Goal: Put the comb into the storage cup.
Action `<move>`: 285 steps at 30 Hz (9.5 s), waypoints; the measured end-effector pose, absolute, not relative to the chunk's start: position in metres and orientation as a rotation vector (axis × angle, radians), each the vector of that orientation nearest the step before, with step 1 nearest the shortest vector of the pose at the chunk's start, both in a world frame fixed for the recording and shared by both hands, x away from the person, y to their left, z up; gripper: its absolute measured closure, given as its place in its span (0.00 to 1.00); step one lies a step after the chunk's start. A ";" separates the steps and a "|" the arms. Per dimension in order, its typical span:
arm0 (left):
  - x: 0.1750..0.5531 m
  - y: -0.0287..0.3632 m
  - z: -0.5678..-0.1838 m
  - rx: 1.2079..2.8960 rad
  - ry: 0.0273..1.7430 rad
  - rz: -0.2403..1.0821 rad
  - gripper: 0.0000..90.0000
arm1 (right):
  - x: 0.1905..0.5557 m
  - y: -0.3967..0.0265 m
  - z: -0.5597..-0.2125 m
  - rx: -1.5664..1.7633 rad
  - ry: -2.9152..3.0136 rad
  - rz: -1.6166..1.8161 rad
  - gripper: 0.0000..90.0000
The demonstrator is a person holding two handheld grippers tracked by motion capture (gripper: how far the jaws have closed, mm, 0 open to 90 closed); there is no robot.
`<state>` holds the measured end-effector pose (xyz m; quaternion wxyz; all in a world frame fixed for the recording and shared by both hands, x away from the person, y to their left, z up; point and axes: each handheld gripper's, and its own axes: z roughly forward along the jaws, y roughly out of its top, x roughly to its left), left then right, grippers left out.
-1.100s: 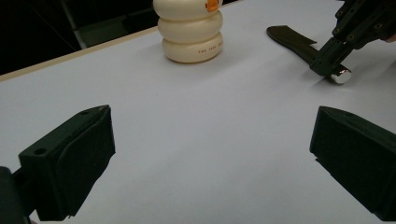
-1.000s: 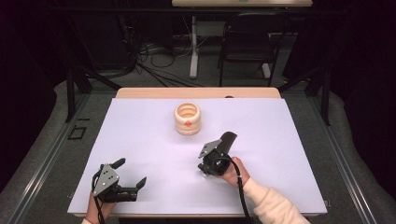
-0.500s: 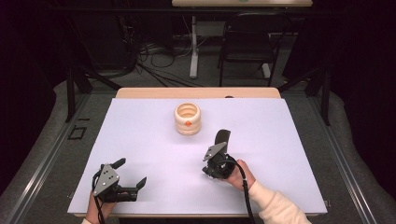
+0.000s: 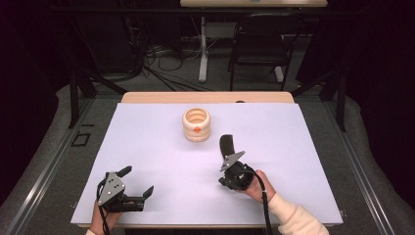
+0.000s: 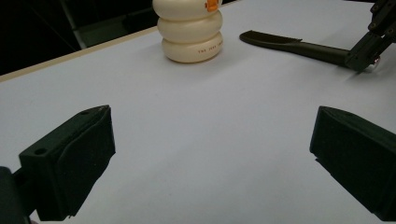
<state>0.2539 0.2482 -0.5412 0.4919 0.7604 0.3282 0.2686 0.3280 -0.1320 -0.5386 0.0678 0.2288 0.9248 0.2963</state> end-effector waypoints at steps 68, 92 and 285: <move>0.255 0.248 -0.542 1.848 0.800 0.649 0.00 | 0.335 -0.188 -0.533 0.832 2.660 0.835 0.87; 0.255 0.248 -0.541 1.842 0.802 0.657 0.00 | 0.332 -0.178 -0.516 0.768 2.640 0.836 0.16; 0.255 0.249 -0.542 1.853 0.800 0.648 0.00 | 0.365 -0.172 -0.490 0.788 2.497 1.139 0.80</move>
